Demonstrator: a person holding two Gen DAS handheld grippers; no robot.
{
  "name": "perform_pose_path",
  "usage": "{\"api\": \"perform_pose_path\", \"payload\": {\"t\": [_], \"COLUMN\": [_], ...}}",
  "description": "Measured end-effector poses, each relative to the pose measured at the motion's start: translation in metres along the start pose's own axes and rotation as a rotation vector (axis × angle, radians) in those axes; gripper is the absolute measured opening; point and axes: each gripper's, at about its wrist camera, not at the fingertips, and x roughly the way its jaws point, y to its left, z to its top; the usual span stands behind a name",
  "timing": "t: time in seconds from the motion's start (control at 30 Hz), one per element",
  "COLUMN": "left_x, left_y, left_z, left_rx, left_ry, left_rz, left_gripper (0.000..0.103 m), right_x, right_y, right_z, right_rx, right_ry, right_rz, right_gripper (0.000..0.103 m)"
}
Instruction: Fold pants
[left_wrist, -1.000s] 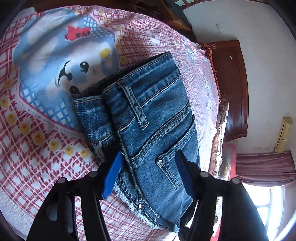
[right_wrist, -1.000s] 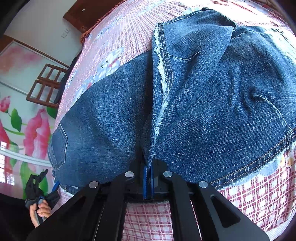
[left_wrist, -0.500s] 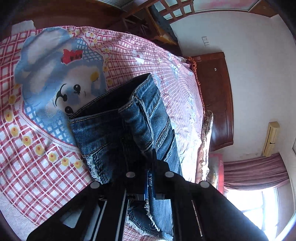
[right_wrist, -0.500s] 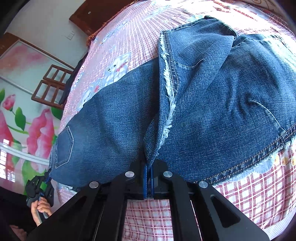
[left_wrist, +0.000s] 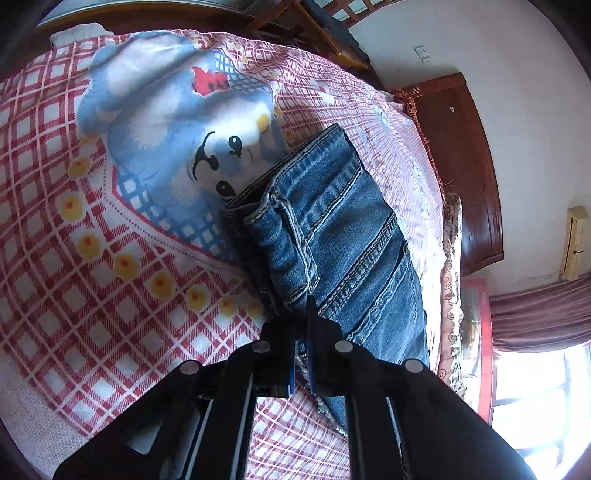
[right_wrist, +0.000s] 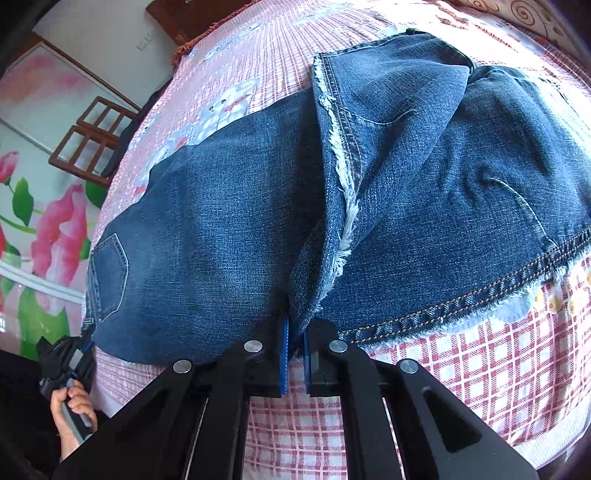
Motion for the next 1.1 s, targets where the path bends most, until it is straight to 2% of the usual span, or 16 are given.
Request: {"api": "perform_pose_path", "payload": {"t": [0.03,0.1,0.17,0.23,0.3,0.4,0.47,0.57,0.67,0.73,0.77,0.8,0.83,0.9,0.97,1.1], "left_x": [-0.009,-0.038,-0.067,-0.075,-0.068,-0.052,-0.04,-0.026,-0.008,0.006,0.016,0.021,0.028,0.037,0.052,0.063], "left_y": [-0.005,-0.022,-0.037,-0.057,-0.081,-0.121,-0.148,-0.174,-0.184,-0.183,-0.183,-0.178,-0.174,-0.162,-0.152,-0.142], "left_z": [0.0,-0.003,-0.018,-0.033,-0.052,-0.09,-0.11,-0.128,-0.135,-0.13,-0.122,-0.114,-0.109,-0.096,-0.084,-0.078], "left_rx": [-0.001,0.041,0.134,0.195,0.263,0.423,0.543,0.676,0.744,0.757,0.743,0.717,0.695,0.644,0.604,0.596], "left_ry": [-0.012,-0.118,-0.207,-0.221,-0.162,-0.08,-0.062,-0.049,-0.047,-0.054,-0.05,-0.044,-0.033,-0.029,0.005,0.033], "left_rz": [0.034,0.097,0.108,0.094,0.075,0.068,0.098,0.085,0.108,0.143,0.183,0.205,0.207,0.256,0.27,0.273], "left_gripper": [0.022,0.05,0.06,0.077,0.09,0.096,0.098,0.1,0.1,0.1,0.1,0.1,0.1,0.1,0.1,0.1], "right_x": [-0.007,-0.029,-0.052,-0.059,-0.047,-0.006,0.019,0.048,0.065,0.078,0.083,0.084,0.084,0.076,0.056,-0.021], "right_y": [-0.001,-0.003,0.006,0.026,0.041,0.053,0.059,0.063,0.06,0.053,0.051,0.047,0.044,0.041,0.034,0.008], "right_z": [0.001,0.003,0.014,0.04,0.071,0.121,0.144,0.164,0.176,0.182,0.184,0.186,0.189,0.191,0.192,0.179], "right_rx": [0.028,0.044,-0.03,-0.142,-0.233,-0.314,-0.353,-0.364,-0.373,-0.373,-0.382,-0.376,-0.354,-0.328,-0.279,-0.14], "right_ry": [0.016,-0.027,-0.117,-0.21,-0.27,-0.254,-0.223,-0.189,-0.169,-0.124,-0.117,-0.106,-0.092,-0.101,-0.132,-0.276], "right_rz": [0.003,-0.031,-0.13,-0.266,-0.373,-0.485,-0.548,-0.63,-0.72,-0.739,-0.746,-0.726,-0.694,-0.643,-0.554,-0.374], "right_gripper": [0.032,0.035,0.035,0.035,0.035,0.035,0.035,0.035,0.035,0.033,0.015,0.004,0.0,0.0,0.0,0.0]}}
